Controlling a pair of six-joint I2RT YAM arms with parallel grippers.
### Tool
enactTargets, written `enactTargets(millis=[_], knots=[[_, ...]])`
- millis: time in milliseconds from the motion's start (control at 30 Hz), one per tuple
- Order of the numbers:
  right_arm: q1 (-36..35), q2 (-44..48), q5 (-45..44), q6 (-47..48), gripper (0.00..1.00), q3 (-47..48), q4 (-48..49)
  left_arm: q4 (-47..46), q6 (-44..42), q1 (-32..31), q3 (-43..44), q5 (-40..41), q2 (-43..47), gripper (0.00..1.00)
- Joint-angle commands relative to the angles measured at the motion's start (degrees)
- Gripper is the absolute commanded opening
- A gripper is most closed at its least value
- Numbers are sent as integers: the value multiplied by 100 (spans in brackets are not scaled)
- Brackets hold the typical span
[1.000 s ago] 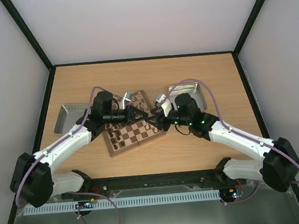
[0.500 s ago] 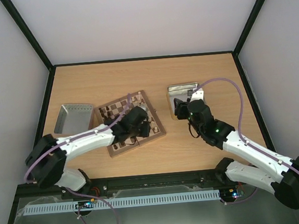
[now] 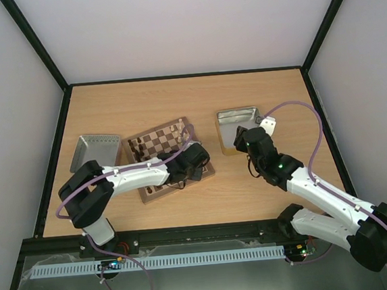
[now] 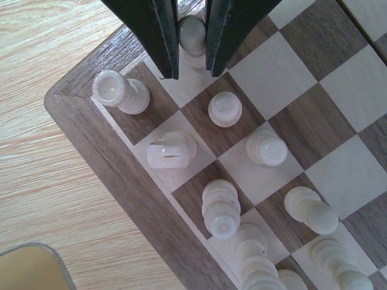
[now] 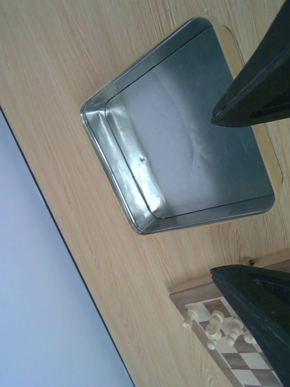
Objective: Set up the chess pieces on the board
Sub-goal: Place the chess piece on the chessboard, then reset both arms
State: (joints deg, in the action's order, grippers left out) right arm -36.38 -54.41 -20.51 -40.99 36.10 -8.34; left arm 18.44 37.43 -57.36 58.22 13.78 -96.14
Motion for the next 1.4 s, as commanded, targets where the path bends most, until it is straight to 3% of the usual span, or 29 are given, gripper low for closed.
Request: enactTargets(millis=[0, 300, 667, 900, 1133, 1300, 1367], knots=[[52, 10, -156, -185, 61, -105, -56, 47, -91, -33, 36, 154, -116, 6], [94, -16, -115, -181, 61, -96, -62, -139, -106, -38, 14, -113, -195, 8], [99, 117, 32, -277, 62, -53, -97, 85, -146, -27, 68, -180, 92, 31], [96, 215, 52, -313, 62, 70, -203, 401, -47, 0, 192, 41, 888, 40], [105, 324, -265, -17, 67, 266, -535, 413, -162, 682, -85, 211, 2593, 68], [105, 780, -493, 510, 79, 394, -735, 275, -478, 1435, -456, 282, 4210, 98], [105, 1026, -522, 765, 85, 398, -755, 277, -664, 1563, -570, 476, 4720, 99]])
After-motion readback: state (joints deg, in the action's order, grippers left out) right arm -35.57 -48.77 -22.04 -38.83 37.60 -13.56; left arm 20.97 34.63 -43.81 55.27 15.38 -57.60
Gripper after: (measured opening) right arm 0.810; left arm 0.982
